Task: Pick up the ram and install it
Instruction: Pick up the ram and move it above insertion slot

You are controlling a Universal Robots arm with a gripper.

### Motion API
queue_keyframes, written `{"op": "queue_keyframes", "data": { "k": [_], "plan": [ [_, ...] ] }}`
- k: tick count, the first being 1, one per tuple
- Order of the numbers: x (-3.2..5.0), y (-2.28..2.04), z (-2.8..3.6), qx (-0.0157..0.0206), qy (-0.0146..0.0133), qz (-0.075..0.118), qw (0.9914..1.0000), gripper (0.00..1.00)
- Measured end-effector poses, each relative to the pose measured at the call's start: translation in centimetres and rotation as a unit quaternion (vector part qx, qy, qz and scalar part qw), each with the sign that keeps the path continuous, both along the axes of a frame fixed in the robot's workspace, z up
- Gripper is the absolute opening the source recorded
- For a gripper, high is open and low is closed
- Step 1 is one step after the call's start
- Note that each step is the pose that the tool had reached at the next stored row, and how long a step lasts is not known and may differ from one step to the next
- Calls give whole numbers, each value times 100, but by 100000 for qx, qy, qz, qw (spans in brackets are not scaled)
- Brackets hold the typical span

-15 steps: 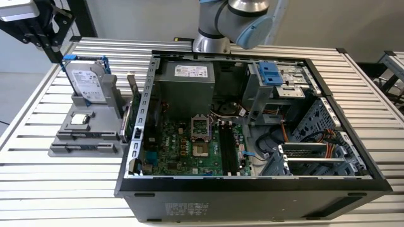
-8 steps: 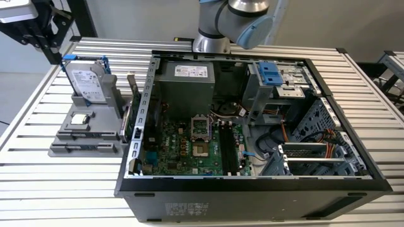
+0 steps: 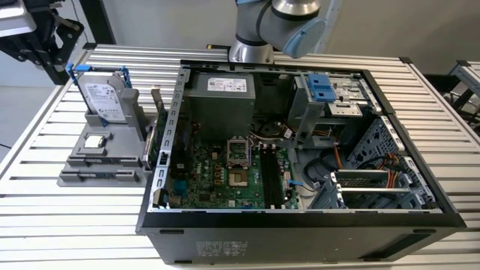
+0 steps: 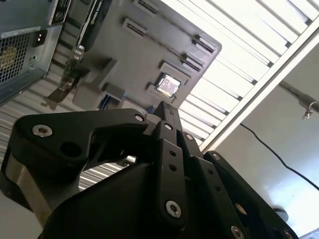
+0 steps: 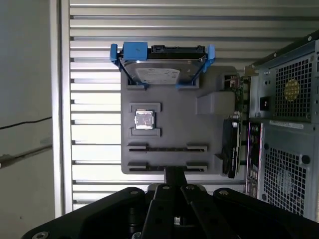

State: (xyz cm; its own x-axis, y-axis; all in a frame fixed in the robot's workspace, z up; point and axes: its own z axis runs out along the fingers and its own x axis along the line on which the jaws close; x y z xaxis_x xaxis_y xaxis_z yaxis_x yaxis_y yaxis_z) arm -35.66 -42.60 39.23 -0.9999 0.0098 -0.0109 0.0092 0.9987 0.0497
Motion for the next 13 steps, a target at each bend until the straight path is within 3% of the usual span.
{"op": "queue_keyframes", "data": {
  "k": [4,12,13],
  "plan": [
    [0,-96,-2,-2,3,-5,100000,0],
    [0,-232,-6,-3,1,-3,100000,0],
    [0,-269,-7,0,-1,-4,100000,0]
  ]
}}
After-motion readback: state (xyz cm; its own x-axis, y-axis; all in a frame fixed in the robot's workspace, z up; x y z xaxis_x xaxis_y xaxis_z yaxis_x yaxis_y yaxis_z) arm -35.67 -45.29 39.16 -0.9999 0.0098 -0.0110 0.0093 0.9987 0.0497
